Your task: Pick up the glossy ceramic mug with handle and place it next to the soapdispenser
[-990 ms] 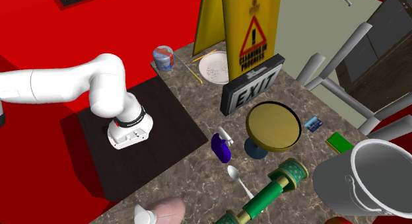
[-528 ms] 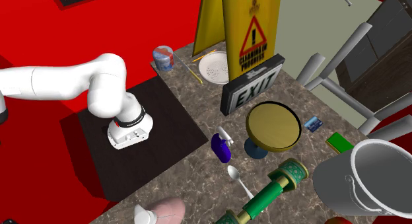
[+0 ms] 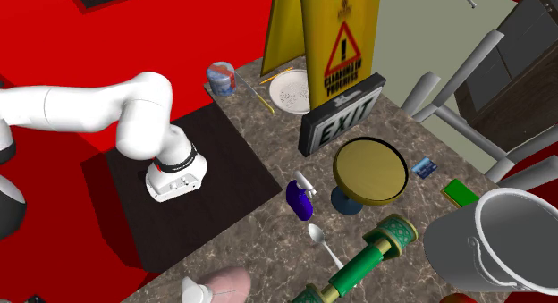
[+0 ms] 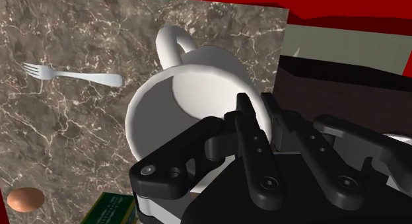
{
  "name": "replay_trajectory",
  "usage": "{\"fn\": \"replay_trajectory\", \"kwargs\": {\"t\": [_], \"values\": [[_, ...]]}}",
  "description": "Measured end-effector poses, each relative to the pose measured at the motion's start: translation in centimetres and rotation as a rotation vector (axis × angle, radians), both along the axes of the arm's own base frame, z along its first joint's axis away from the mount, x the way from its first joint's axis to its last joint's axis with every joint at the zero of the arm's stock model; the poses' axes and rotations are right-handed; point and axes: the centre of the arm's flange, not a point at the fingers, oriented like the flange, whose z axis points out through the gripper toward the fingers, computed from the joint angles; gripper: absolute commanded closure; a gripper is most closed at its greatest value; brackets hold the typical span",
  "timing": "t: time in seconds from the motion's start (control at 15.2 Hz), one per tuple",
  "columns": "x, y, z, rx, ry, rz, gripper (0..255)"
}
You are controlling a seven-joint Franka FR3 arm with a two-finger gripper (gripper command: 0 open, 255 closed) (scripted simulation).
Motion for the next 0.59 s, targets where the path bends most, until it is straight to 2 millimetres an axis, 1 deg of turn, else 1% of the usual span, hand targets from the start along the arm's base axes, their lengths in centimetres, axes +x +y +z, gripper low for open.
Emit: {"fn": "replay_trajectory", "kwargs": {"t": [0.33,0.59], "values": [[-0.6,-0.1,-2.6,-0.002,-0.003,-0.005,255],[-0.6,0.2,-4.9,-0.009,-0.014,-0.007,255]]}}
